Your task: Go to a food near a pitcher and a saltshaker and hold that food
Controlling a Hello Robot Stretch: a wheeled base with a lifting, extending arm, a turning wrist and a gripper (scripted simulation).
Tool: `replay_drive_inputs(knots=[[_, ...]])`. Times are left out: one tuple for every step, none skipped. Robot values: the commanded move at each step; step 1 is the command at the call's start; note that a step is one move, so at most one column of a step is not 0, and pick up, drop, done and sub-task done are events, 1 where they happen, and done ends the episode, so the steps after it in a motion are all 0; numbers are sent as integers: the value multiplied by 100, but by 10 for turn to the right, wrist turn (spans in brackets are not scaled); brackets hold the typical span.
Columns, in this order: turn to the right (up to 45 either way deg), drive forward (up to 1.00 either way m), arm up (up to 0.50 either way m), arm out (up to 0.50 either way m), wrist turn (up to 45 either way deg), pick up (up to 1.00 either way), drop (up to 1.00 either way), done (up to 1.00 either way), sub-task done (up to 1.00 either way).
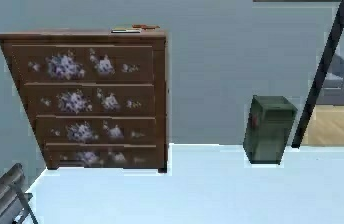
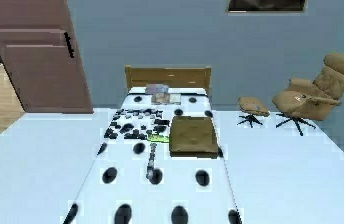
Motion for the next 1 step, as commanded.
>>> replay_drive_inputs(knots=[[0, 70, 0, 0, 0, 0, 0, 0, 0]])
